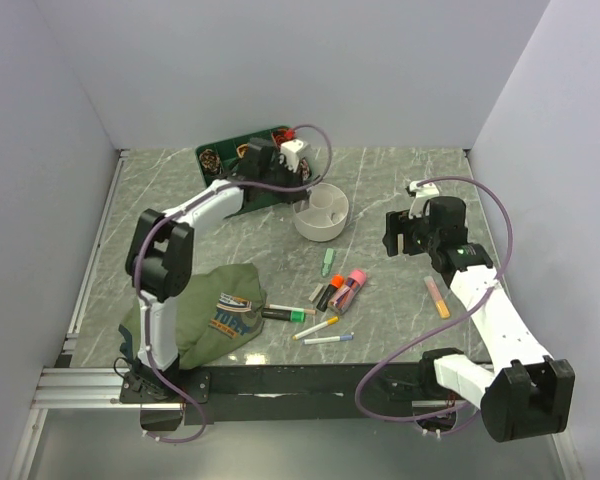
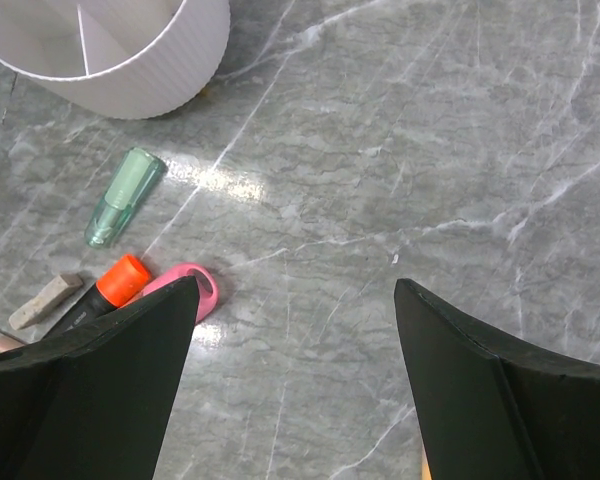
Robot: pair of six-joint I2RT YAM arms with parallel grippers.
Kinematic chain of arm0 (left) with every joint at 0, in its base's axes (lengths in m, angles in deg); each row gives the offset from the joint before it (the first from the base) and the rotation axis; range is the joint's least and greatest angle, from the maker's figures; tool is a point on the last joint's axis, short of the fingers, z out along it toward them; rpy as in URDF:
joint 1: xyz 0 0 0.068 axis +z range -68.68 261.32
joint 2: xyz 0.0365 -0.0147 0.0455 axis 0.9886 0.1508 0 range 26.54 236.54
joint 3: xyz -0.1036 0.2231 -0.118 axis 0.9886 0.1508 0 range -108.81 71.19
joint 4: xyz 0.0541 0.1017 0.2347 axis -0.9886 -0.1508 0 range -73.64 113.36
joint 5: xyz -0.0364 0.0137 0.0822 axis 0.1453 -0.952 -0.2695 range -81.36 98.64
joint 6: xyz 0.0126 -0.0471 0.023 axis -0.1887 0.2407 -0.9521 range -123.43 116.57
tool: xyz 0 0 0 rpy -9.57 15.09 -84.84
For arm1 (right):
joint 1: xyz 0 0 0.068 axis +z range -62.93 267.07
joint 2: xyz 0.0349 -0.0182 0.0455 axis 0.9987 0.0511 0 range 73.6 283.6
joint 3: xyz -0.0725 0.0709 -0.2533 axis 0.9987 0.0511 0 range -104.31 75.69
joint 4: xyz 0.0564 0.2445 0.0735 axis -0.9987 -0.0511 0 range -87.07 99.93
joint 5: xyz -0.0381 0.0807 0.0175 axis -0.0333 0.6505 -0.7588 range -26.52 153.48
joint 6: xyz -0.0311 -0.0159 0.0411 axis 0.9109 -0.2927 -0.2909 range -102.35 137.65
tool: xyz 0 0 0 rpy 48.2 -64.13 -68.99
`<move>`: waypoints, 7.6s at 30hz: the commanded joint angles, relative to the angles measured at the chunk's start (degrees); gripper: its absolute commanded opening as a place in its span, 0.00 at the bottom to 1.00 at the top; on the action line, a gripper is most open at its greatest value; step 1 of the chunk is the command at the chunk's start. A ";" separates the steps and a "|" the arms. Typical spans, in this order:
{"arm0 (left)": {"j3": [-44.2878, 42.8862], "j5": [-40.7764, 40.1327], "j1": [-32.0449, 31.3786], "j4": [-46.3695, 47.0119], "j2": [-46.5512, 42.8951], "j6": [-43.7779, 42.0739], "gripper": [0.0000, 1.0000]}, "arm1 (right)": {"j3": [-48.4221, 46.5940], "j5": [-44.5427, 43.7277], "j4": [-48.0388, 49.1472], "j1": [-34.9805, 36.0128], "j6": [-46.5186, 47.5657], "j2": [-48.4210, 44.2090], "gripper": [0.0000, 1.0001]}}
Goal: Sort the stationery into containers
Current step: Pick up the pen from the storage box, then place the pen in the storage box, then pick up the pen from the center of the board, then place the pen in the storage box.
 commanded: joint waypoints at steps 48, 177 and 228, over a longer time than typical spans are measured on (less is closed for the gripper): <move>26.22 15.83 5.89 75.97 5.76 25.92 0.36 | -14.52 -7.78 -7.67 1.96 5.61 12.46 0.86; 41.77 -12.65 -25.58 -7.79 -17.53 -27.69 0.15 | 7.19 8.48 -8.02 4.24 14.58 -16.90 0.91; 23.93 9.41 -2.81 67.17 -4.62 17.13 0.01 | -1.33 1.98 -8.90 0.64 16.60 -3.89 0.90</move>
